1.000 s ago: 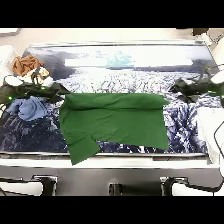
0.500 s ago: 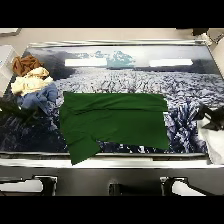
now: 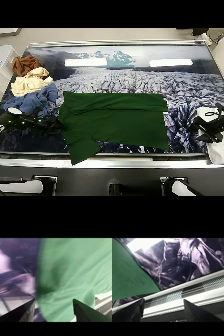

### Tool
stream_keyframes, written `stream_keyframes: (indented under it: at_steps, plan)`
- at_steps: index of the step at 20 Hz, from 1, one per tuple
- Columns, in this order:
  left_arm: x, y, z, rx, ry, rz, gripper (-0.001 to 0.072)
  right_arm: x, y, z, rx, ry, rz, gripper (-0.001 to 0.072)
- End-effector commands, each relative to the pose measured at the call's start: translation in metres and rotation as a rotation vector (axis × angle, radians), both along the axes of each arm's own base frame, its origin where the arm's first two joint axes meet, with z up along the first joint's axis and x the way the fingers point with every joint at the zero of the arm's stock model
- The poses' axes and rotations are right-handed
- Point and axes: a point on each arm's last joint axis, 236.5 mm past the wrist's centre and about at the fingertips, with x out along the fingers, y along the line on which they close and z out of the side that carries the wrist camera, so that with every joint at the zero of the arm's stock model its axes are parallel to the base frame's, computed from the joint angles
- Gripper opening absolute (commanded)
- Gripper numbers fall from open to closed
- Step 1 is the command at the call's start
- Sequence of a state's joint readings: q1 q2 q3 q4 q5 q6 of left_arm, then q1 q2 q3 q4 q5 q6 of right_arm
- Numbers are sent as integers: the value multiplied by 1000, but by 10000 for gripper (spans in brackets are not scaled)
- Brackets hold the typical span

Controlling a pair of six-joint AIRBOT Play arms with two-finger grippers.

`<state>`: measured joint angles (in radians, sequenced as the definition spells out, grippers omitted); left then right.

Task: Fold the clothes and pants, and hang the long-sleeved shirts on hangers.

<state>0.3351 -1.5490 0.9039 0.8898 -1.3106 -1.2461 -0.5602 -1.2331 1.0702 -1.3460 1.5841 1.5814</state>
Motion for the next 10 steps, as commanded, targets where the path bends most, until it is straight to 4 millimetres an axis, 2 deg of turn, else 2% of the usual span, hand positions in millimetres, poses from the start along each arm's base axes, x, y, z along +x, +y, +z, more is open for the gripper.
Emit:
stream_keyframes:
  at_steps: [1,2,3,4,5,7,9,10]
  plan:
    - [-4,-23,-8,6,-5,-68,501,-2,2,0,5,2,2,558]
    - [-5,-29,-8,6,-6,-87,421,-2,2,0,3,2,2,558]
    - [-6,-34,-8,5,-5,-102,305,-3,2,-1,3,6,2,558]
    - [-7,-36,-8,5,-5,-111,134,-8,5,-4,14,23,3,558]
    - [-8,-37,-7,2,-5,-116,36,-16,10,-11,34,51,11,558]
    - [-7,-35,-4,4,-13,-110,30,-39,27,-34,95,116,27,558]
    - [-4,-33,2,9,-32,-103,30,-50,55,-57,196,108,47,560]
    - [-3,-32,6,14,-46,-100,30,-51,63,-67,217,95,38,560]
